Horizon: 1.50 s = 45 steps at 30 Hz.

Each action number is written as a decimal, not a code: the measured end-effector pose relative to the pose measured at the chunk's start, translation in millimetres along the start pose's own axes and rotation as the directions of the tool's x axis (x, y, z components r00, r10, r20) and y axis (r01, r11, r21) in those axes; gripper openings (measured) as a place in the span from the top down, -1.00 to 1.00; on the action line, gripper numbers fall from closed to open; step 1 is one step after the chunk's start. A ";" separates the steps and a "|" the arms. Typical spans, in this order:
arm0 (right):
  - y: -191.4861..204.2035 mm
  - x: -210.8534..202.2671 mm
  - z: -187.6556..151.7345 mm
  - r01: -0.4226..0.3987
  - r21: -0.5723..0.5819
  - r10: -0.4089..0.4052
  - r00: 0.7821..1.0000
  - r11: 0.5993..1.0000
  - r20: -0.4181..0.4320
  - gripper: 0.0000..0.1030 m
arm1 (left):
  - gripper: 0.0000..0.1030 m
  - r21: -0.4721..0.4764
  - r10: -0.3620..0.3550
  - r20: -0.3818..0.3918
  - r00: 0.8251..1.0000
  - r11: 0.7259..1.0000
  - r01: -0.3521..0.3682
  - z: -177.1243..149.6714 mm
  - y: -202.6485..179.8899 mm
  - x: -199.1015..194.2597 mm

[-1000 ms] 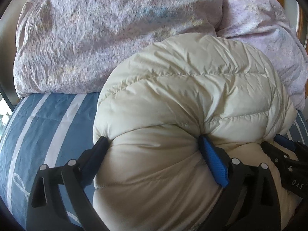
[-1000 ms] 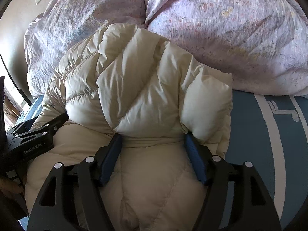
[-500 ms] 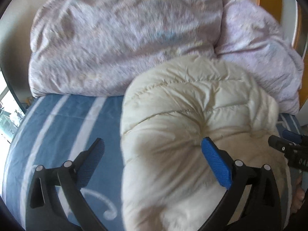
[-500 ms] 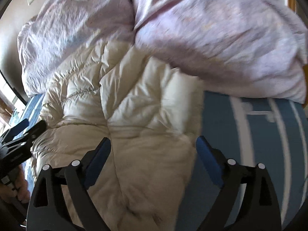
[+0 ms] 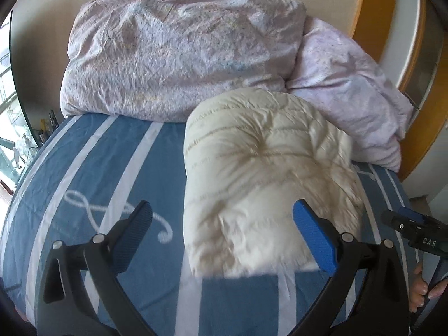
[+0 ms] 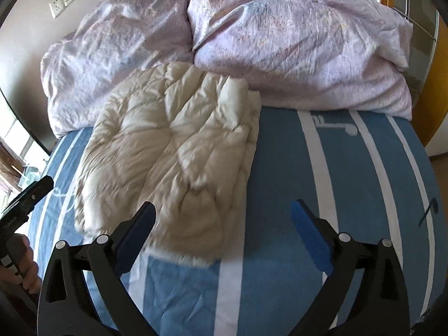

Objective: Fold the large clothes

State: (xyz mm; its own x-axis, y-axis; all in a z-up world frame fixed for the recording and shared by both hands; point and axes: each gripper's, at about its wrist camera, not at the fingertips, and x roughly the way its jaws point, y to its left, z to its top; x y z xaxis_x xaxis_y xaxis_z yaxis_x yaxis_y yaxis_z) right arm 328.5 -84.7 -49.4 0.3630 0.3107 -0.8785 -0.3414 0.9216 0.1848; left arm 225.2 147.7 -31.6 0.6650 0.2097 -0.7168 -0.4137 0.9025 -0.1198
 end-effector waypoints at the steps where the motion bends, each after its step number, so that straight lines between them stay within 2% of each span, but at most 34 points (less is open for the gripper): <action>1: 2.8 -5.0 -4.4 -0.008 -0.002 0.008 1.000 1.000 -0.003 -0.92 | -0.95 0.005 -0.005 -0.005 1.000 1.000 0.005 -4.9 -0.5 -6.1; 8: 19.1 -35.9 -39.0 -0.043 -0.020 0.043 0.999 0.999 -0.024 -0.92 | -0.95 0.008 -0.049 -0.029 0.998 0.999 0.049 -34.9 0.0 -41.3; 24: 28.9 -82.0 -98.3 -0.093 0.008 0.093 0.994 0.996 -0.063 -0.92 | -0.95 0.012 -0.149 -0.084 0.985 0.989 0.150 -90.5 -14.2 -89.9; 33: 33.4 -92.1 -114.9 -0.113 0.022 0.114 0.992 0.993 -0.045 -0.92 | -0.95 -0.009 -0.162 -0.076 0.984 0.987 0.162 -106.1 -14.4 -105.6; 45: 32.0 -99.0 -118.6 -0.172 0.052 0.172 0.985 0.984 0.001 -0.92 | -0.95 -0.019 -0.209 -0.072 0.975 0.978 0.208 -111.1 -17.1 -110.5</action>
State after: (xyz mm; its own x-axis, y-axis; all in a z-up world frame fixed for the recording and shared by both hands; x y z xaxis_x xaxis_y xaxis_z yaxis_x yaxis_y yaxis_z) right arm 178.9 -113.6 -8.8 0.2997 0.4645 -0.8333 -0.3528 0.8655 0.3556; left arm 89.7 67.3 -26.7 0.6901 -0.0114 -0.7236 -0.2776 0.9193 -0.2792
